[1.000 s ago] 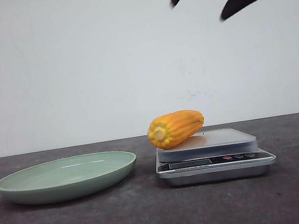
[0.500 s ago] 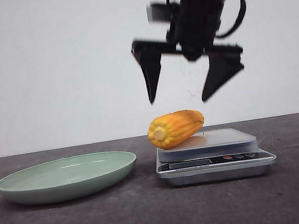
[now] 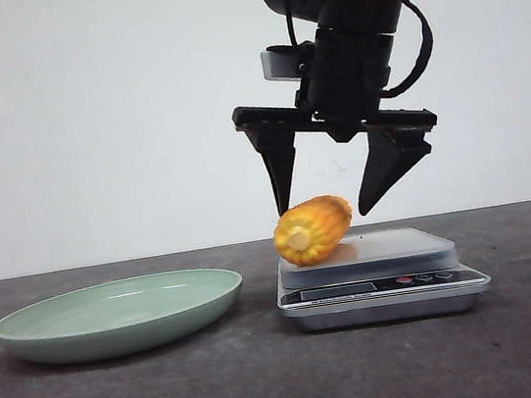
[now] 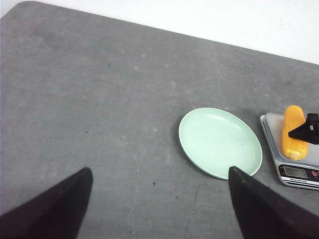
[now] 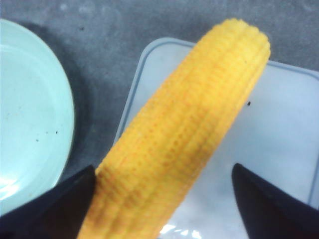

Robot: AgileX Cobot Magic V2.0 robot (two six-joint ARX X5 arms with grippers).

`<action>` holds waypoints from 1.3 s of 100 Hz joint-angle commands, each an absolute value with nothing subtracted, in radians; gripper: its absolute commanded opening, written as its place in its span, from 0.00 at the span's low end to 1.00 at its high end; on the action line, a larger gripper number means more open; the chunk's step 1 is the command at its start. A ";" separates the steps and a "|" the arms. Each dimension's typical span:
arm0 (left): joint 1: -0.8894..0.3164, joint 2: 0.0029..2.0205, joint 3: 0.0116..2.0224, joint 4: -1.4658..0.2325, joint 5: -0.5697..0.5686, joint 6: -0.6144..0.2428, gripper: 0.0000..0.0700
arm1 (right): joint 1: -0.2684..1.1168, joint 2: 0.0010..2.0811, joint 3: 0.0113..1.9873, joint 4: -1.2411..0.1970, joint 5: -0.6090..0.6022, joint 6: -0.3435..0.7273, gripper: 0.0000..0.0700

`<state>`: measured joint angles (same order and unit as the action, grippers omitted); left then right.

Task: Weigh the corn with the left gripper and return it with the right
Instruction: 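Lower the open right gripper over the corn on the scale and close it, then lift the corn off the scale with the right gripper toward the plate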

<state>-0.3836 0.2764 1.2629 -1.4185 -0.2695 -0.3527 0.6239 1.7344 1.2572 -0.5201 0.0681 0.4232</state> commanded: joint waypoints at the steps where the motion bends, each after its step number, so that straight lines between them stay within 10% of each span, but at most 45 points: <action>1: -0.386 0.283 1.273 -1.441 -0.268 -0.329 0.73 | 0.631 1.758 1.271 -0.549 0.081 0.430 0.48; 26: -0.386 0.283 1.273 -1.441 -0.268 -0.325 0.73 | 0.631 1.758 1.271 -0.562 0.080 0.439 0.00; 130: -0.386 0.283 1.273 -1.422 -0.269 -0.318 0.73 | 0.862 1.607 1.427 -0.412 0.051 0.363 0.00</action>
